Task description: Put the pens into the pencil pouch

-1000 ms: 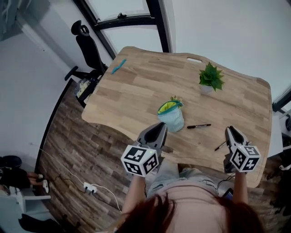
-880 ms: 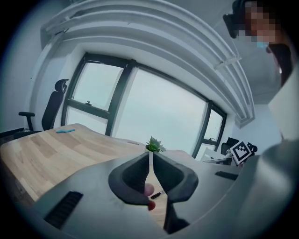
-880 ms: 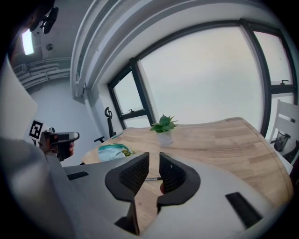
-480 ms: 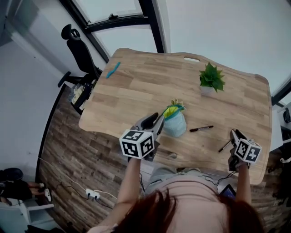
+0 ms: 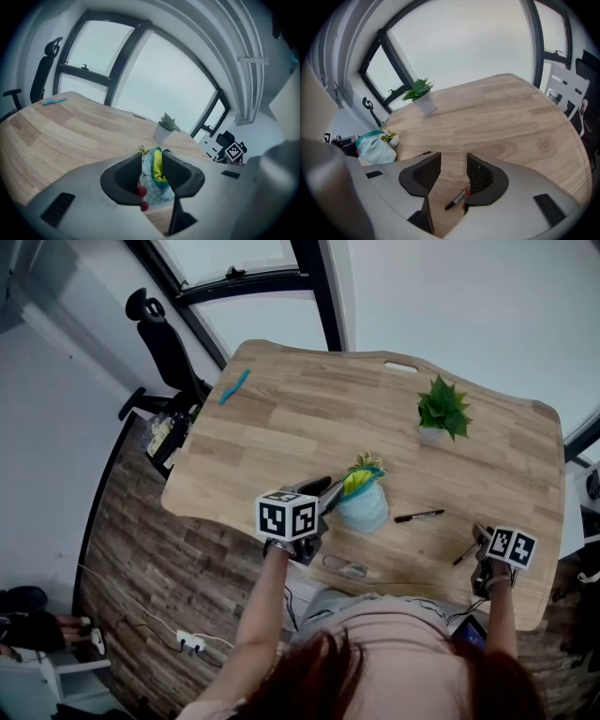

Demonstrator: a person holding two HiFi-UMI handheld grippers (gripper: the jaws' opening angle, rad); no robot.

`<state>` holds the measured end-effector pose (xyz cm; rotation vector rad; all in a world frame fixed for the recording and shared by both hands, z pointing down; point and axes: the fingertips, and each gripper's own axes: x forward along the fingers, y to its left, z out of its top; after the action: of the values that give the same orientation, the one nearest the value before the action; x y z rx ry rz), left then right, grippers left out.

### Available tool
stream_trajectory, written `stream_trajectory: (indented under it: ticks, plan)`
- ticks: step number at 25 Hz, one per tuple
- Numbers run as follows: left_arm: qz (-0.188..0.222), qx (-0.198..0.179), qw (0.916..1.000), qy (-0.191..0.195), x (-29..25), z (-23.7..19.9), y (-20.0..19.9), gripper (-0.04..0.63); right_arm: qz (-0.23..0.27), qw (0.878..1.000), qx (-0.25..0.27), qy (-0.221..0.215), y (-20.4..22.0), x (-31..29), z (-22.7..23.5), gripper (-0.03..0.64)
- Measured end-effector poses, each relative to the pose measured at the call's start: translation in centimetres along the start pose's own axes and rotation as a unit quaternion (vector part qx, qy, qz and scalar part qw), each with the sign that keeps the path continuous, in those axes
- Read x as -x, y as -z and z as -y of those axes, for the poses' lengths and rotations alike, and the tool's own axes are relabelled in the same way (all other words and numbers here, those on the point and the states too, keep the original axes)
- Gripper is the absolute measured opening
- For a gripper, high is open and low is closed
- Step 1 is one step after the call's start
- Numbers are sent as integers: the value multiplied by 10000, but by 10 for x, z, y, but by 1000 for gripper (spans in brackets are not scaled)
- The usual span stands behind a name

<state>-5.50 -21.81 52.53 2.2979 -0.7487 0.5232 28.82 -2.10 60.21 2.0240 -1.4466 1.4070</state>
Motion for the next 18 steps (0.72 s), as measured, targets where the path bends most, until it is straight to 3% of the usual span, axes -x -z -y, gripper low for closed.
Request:
stream_trajectory:
  ticks: [8, 12, 15, 16, 18]
  plan:
    - [-618, -25, 9969, 494, -32, 8, 1, 123, -502, 9962, -665, 262, 21, -20, 18, 176]
    - [-617, -177, 9971, 414, -40, 10, 0, 109, -615, 9918, -1083, 286, 30, -29, 26, 172]
    - [-611, -203, 9972, 387, -44, 13, 2, 75, -743, 9910, -1042, 400, 37, -35, 29, 106]
    - [-559, -182, 9976, 378, -44, 15, 1, 58, -794, 9911, -938, 511, 40, -38, 31, 106]
    - [-449, -159, 9983, 344, -42, 18, 1, 37, -736, 9918, -578, 874, 44, -38, 36, 31]
